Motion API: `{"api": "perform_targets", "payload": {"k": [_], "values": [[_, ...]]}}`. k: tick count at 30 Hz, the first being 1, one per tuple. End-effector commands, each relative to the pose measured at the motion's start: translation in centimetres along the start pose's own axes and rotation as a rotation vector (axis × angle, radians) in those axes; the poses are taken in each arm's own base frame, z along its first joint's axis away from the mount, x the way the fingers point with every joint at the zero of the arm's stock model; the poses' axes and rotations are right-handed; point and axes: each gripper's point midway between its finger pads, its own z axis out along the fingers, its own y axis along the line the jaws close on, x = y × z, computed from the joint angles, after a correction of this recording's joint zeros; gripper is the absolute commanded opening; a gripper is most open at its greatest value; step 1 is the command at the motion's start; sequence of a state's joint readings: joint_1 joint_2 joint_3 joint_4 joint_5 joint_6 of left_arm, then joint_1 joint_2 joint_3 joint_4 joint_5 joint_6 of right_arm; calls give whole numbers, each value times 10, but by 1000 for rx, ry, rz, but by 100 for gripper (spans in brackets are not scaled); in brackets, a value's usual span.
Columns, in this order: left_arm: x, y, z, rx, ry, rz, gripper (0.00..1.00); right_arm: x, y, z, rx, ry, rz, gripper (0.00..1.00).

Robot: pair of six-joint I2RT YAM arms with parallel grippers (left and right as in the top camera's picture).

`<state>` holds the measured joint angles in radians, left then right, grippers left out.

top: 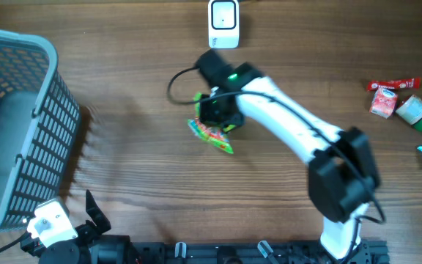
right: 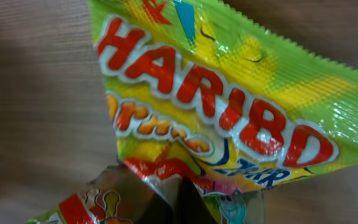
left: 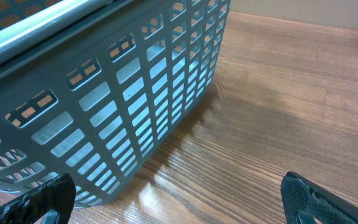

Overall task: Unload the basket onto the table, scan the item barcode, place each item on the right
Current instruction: 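Lift the HARIBO bag and hold it in front of the scanner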

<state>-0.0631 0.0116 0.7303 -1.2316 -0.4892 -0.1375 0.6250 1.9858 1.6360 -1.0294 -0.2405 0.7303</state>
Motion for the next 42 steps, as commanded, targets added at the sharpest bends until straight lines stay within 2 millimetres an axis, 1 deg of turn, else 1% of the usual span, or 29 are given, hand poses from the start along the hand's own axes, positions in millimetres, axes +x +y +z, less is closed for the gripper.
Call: {"api": "perform_targets", "payload": {"k": [1, 2, 3, 4, 5, 6, 7, 8, 9, 10, 12, 14, 15, 18, 23, 35, 38, 40, 42], "values": [[-1, 1, -1, -4, -9, -12, 100, 31, 36, -47, -311, 224, 34, 4], [-1, 1, -1, -4, -9, -12, 100, 50, 57, -67, -515, 344, -80, 4], [-1, 1, -1, -4, -9, -12, 100, 64, 73, -91, -705, 423, -177, 4], [-1, 1, -1, -4, -9, -12, 100, 75, 83, -114, -870, 476, -247, 4], [-1, 1, -1, -4, -9, -12, 100, 78, 86, -124, -932, 494, -264, 4], [-1, 1, -1, -4, -9, -12, 100, 77, 84, -128, -956, 496, -266, 4], [-1, 1, -1, -4, -9, -12, 100, 71, 78, -121, -916, 451, -293, 5], [-1, 1, -1, -4, -9, -12, 100, 66, 75, -116, -908, 388, -378, 4], [-1, 1, -1, -4, -9, -12, 100, 65, 77, -117, -943, 332, -485, 4], [-1, 1, -1, -4, -9, -12, 100, 61, 81, -119, -977, 291, -545, 4], [-1, 1, -1, -4, -9, -12, 100, 62, 90, -133, -1070, 300, -550, 4], [-1, 1, -1, -4, -9, -12, 100, 63, 100, -152, -1203, 291, -600, 4], [-1, 1, -1, -4, -9, -12, 100, 61, 102, -155, -1227, 274, -626, 4], [-1, 1, -1, -4, -9, -12, 100, 59, 104, -159, -1248, 265, -643, 4], [-1, 1, -1, -4, -9, -12, 100, 58, 105, -159, -1229, 321, -561, 4], [-1, 1, -1, -4, -9, -12, 100, 57, 106, -159, -1210, 367, -491, 4], [-1, 1, -1, -4, -9, -12, 100, 50, 105, -147, -1094, 428, -321, 4], [-1, 1, -1, -4, -9, -12, 100, 50, 105, -146, -1060, 494, -206, 4], [-1, 1, -1, -4, -9, -12, 100, 47, 104, -142, -1003, 542, -87, 4]]}}
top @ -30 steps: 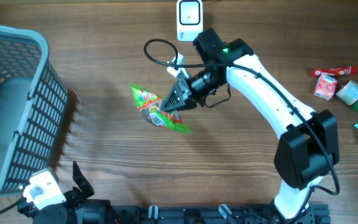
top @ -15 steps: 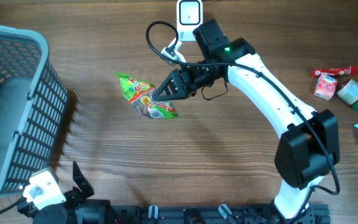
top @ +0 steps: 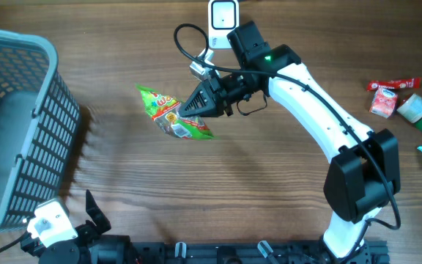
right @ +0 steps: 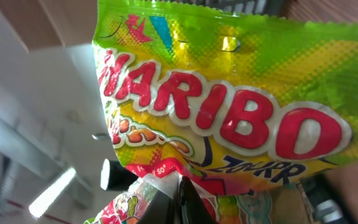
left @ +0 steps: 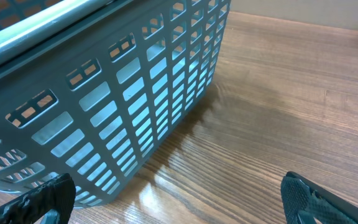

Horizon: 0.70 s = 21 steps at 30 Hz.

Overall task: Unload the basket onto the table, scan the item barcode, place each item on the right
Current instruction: 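Lift the HARIBO bag and hold it in front of the scanner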

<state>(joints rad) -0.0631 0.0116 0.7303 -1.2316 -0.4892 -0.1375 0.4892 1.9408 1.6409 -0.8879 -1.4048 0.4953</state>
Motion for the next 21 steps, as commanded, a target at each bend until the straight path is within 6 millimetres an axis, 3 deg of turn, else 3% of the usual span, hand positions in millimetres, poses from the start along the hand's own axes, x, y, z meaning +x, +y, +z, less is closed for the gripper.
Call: {"api": "perform_targets", "payload": {"k": [1, 6, 8, 11, 14, 17, 21], "values": [[-1, 1, -1, -4, -9, -12, 100, -1, 7, -1, 13, -17, 241, 4], [-1, 1, -1, -4, -9, -12, 100, -5, 8, -1, 15, -26, 215, 4], [-1, 1, -1, -4, -9, -12, 100, -22, -15, -4, 146, -130, 140, 5], [-1, 1, -1, -4, -9, -12, 100, -69, -90, -52, 612, -500, 180, 5], [-1, 1, -1, -4, -9, -12, 100, -82, -111, -95, 831, -714, 218, 5], [-1, 1, -1, -4, -9, -12, 100, -104, -106, -134, 939, -928, 174, 4], [-1, 1, -1, -4, -9, -12, 100, -135, -84, -162, 932, -1105, 58, 5]]}}
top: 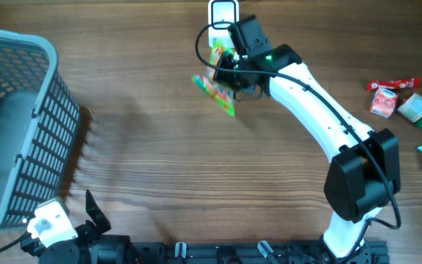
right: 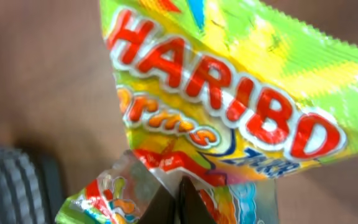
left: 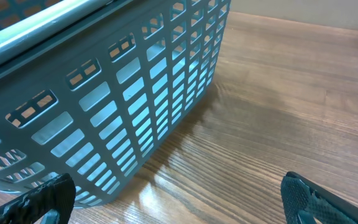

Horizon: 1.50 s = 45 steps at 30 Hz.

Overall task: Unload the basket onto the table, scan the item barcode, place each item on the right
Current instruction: 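Lift the HARIBO bag and hold it in front of the scanner, then carry the HARIBO bag right and drop it at the right edge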

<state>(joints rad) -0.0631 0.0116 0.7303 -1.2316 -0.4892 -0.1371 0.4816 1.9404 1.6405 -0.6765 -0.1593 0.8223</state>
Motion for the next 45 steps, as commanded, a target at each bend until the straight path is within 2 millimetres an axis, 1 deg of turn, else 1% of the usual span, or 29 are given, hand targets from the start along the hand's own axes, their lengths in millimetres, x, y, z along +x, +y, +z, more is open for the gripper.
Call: {"api": "perform_targets", "payload": {"k": [1, 4, 5, 7, 9, 11, 13, 14, 16, 19, 21, 22, 24, 26, 27, 28, 29, 30, 31, 32, 33, 35, 36, 37, 39, 41, 43, 45], "values": [[-1, 1, -1, -4, -9, -13, 100, -59, 3, -28, 38, -285, 15, 5], [-1, 1, -1, -4, -9, -13, 100, -91, 11, -35, 28, -436, -30, 5], [-1, 1, -1, -4, -9, -13, 100, -100, 13, -34, 25, -476, -43, 5], [-1, 1, -1, -4, -9, -13, 100, -116, 10, -28, 23, -536, -30, 5], [-1, 1, -1, -4, -9, -13, 100, -134, 2, -10, 4, -574, -11, 5], [-1, 1, -1, -4, -9, -13, 100, -148, -8, 8, -1, -603, 5, 5], [-1, 1, -1, -4, -9, -13, 100, -163, -17, 19, -10, -650, 19, 5], [-1, 1, -1, -4, -9, -13, 100, -169, -19, 24, -15, -668, 19, 5], [-1, 1, -1, -4, -9, -13, 100, -183, -15, 31, -33, -720, -18, 5], [-1, 1, -1, -4, -9, -13, 100, -194, -8, 36, -24, -773, -43, 5], [-1, 1, -1, -4, -9, -13, 100, -201, -7, 36, 12, -813, -63, 5], [-1, 1, -1, -4, -9, -13, 100, -204, -5, 32, 26, -833, -66, 5], [-1, 1, -1, -4, -9, -13, 100, -206, -5, 29, 50, -844, -96, 5], [-1, 1, -1, -4, -9, -13, 100, -202, -8, 30, 88, -801, -106, 5], [-1, 1, -1, -4, -9, -13, 100, -197, -13, 31, 114, -760, -106, 11], [-1, 1, -1, -4, -9, -13, 100, -188, -19, 33, 134, -705, -84, 45], [-1, 1, -1, -4, -9, -13, 100, -176, -25, 35, 137, -625, -53, 90], [-1, 1, -1, -4, -9, -13, 100, -167, -31, 35, 129, -561, -11, 100], [-1, 1, -1, -4, -9, -13, 100, -161, -37, 36, 115, -508, 33, 100], [-1, 1, -1, -4, -9, -13, 100, -155, -48, 40, 92, -435, 113, 100], [-1, 1, -1, -4, -9, -13, 100, -154, -56, 41, 56, -383, 183, 100], [-1, 1, -1, -4, -9, -13, 100, -158, -71, 48, -12, -305, 257, 100], [-1, 1, -1, -4, -9, -13, 100, -163, -79, 48, -30, -292, 272, 100], [-1, 1, -1, -4, -9, -13, 100, -169, -92, 48, -22, -294, 292, 100], [-1, 1, -1, -4, -9, -13, 100, -175, -104, 50, -15, -301, 319, 99], [-1, 1, -1, -4, -9, -13, 100, -173, -106, 62, -29, -285, 323, 99], [-1, 1, -1, -4, -9, -13, 100, -169, -99, 73, -76, -253, 315, 100], [-1, 1, -1, -4, -9, -13, 100, -163, -99, 82, -89, -222, 318, 100]]}}
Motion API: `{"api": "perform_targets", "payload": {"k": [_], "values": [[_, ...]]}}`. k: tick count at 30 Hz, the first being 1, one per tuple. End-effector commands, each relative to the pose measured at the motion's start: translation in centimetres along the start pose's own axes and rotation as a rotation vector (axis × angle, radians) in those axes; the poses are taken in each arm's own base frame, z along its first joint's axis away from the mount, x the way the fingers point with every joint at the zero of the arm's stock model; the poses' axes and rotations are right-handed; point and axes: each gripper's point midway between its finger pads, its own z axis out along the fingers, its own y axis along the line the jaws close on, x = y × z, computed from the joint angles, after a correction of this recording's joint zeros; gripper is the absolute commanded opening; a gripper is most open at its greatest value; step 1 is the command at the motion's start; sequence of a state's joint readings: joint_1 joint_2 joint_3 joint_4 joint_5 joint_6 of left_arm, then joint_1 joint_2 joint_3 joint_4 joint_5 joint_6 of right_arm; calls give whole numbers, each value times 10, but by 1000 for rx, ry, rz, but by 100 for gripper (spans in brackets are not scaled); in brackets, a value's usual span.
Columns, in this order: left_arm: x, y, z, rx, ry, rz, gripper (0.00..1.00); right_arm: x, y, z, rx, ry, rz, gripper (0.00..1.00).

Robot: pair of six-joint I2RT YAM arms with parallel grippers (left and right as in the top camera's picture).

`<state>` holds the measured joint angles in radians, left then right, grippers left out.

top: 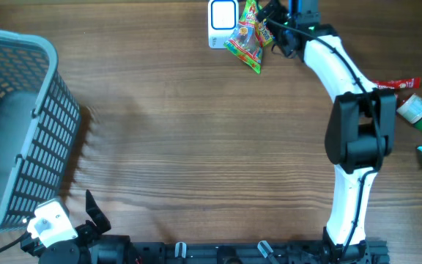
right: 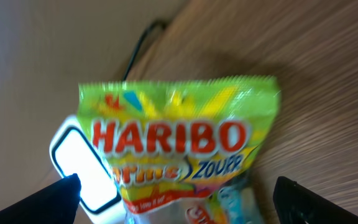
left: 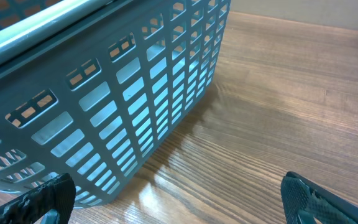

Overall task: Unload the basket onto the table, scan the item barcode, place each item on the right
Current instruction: 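Carry the HARIBO bag right and drop it at the right edge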

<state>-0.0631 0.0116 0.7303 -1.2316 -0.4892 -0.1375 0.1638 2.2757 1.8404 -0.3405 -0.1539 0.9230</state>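
Observation:
The item is a green and yellow Haribo bag (top: 245, 33), lying at the table's far edge with its left side against the white barcode scanner (top: 223, 15). In the right wrist view the bag (right: 176, 140) fills the middle, with the scanner's lit white face (right: 82, 168) at its left. My right gripper (right: 179, 202) is open, its fingers (right: 58, 199) spread wide either side of the bag's lower end. From overhead the right gripper (top: 273, 23) sits just right of the bag. My left gripper (left: 179, 202) is open over bare wood beside the basket.
A grey slatted basket (top: 46, 125) stands at the left edge, close to the left arm (top: 53, 224). At the far right lie a red packet (top: 393, 84), a pink carton (top: 383, 101), a green and white bottle (top: 416, 110) and a teal packet.
My right gripper was shut on the bag left of the scanner's front. Now it is open, and the bag lies right of the scanner, leaning against it. The left arm has not moved.
At first my right gripper was shut on the bag on the table's middle. Then it held the bag lifted and turned out to the left. Later it held the bag just before the scanner. Now the bag rests by the scanner, let go.

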Motion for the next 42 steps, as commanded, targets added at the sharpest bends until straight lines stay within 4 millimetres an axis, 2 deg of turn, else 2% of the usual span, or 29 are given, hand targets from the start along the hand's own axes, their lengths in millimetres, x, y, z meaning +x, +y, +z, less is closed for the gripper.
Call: {"api": "perform_targets", "payload": {"k": [1, 6, 10, 11, 12, 13, 14, 17, 19, 23, 24, 27, 28, 30, 32, 34, 37, 40, 42], "values": [[-1, 1, -1, -4, -9, -12, 100, 26, -1, 19, -25, 94, 10, 100], [-1, 1, -1, -4, -9, -12, 100, 28, -10, 29, -7, 86, -38, 100], [-1, 1, -1, -4, -9, -12, 100, 47, -38, 59, 30, 127, -44, 99], [-1, 1, -1, -4, -9, -12, 100, 52, -43, 64, 38, 139, -54, 89], [-1, 1, -1, -4, -9, -12, 100, 53, -45, 65, 42, 138, -65, 68], [-1, 1, -1, -4, -9, -12, 100, 50, -42, 65, 32, 126, -84, 27], [-1, 1, -1, -4, -9, -12, 100, 46, -41, 65, 27, 119, -79, 5], [-1, 1, -1, -4, -9, -12, 100, 32, -36, 48, 29, 103, -71, 5], [-1, 1, -1, -4, -9, -12, 100, 11, -20, 21, 40, 37, -94, 5], [-1, 1, -1, -4, -9, -12, 100, -26, 47, -56, -26, -146, -224, 5], [-1, 1, -1, -4, -9, -12, 100, -30, 64, -64, -48, -206, -291, 5], [-1, 1, -1, -4, -9, -12, 100, -28, 105, -61, -51, -404, -503, 5], [-1, 1, -1, -4, -9, -12, 100, -20, 113, -54, -41, -445, -553, 5], [-1, 1, -1, -4, -9, -12, 100, 7, 137, -30, -44, -541, -749, 5], [-1, 1, -1, -4, -9, -12, 100, 13, 136, -17, 52, -682, -807, 5], [-1, 1, -1, -4, -9, -12, 100, 11, 133, -14, 143, -822, -844, 4], [-1, 1, -1, -4, -9, -12, 100, 8, 124, -10, 193, -867, -843, 5], [-1, 1, -1, -4, -9, -12, 100, 6, 127, -14, 182, -889, -831, 5], [-1, 1, -1, -4, -9, -12, 100, 2, 123, -18, 230, -908, -836, 5]]}}
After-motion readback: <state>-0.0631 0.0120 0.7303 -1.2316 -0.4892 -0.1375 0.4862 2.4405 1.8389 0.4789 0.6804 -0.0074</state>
